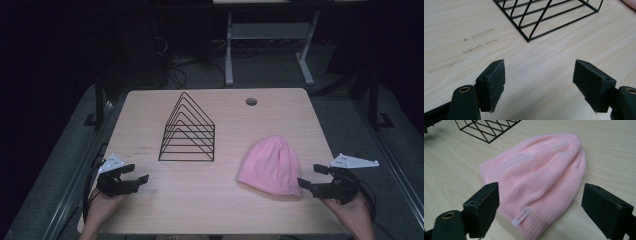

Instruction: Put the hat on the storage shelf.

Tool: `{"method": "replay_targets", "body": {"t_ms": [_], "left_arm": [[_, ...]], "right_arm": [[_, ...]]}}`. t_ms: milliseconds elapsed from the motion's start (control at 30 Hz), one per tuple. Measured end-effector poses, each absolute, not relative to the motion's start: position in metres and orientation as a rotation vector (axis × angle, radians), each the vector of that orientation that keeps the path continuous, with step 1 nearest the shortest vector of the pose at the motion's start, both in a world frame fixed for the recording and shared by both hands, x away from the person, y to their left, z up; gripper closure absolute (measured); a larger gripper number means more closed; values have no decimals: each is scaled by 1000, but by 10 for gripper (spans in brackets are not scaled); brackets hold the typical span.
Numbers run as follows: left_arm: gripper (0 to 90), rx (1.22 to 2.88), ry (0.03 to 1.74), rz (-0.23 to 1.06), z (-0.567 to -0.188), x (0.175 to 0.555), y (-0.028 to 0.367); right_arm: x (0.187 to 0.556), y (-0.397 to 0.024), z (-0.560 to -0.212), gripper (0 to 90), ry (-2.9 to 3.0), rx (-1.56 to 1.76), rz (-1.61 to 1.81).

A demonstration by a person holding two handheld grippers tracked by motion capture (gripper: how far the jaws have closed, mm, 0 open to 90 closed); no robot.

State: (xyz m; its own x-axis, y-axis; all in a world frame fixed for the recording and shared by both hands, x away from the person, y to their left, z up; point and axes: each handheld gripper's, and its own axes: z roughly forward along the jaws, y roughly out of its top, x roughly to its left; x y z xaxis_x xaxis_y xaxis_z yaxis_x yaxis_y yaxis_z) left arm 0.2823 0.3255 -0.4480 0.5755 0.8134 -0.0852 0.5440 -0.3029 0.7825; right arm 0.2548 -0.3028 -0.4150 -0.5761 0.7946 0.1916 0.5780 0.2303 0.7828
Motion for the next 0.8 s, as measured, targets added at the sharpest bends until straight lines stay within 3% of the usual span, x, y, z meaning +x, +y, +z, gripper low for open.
{"method": "replay_targets", "body": {"t_ms": [800], "left_arm": [[255, 1977, 1091, 414, -448, 282, 329]], "right_arm": [[349, -281, -406, 156, 2452, 1324, 1169]]}}
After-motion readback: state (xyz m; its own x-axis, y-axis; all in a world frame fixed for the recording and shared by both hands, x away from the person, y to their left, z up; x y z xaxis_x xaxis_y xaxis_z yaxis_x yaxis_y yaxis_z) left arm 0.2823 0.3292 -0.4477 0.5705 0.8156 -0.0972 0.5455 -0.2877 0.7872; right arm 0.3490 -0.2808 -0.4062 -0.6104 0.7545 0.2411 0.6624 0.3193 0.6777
